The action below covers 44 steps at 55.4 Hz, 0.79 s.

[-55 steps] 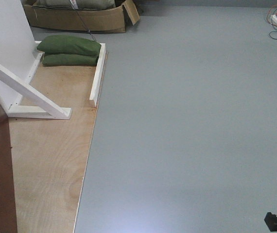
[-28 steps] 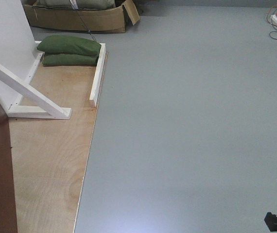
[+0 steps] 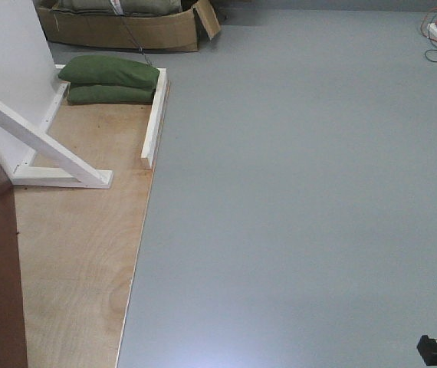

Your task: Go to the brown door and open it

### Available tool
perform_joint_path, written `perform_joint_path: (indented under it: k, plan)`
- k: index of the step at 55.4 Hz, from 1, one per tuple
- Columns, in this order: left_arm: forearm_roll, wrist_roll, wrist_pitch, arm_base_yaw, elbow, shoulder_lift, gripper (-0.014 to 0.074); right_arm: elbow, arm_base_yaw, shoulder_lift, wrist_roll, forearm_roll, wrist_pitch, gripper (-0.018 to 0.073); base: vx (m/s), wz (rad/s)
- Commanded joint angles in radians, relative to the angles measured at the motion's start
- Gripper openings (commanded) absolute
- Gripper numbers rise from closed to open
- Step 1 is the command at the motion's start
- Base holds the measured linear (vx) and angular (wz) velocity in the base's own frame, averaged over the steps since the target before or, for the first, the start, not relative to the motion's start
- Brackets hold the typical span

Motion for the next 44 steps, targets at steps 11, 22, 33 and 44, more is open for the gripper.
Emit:
perform_joint_path:
  k: [11,22,33,44]
  plan:
    - [0.110,-0.054,-0.131,-0.001,-0.033,-0.002,-0.0006,0.003,0.001,-0.006,-0.008,-0.003,-0.077,0.0000,0.00,0.00]
    - [0.113,-0.054,-0.250,-0.001,-0.033,-0.026,-0.0006,0.003,0.001,-0.006,-0.008,-0.003,-0.077,0.0000,0.00,0.00]
    - [0.133,-0.054,-0.407,-0.001,-0.032,-0.053,-0.0006,0.003,0.001,-0.006,-0.008,-0.003,-0.077,0.0000,0.00,0.00]
    - [0.133,-0.053,-0.507,-0.002,-0.032,-0.053,-0.0006,0.003,0.001,-0.006,-0.008,-0.003,-0.077,0.0000,0.00,0.00]
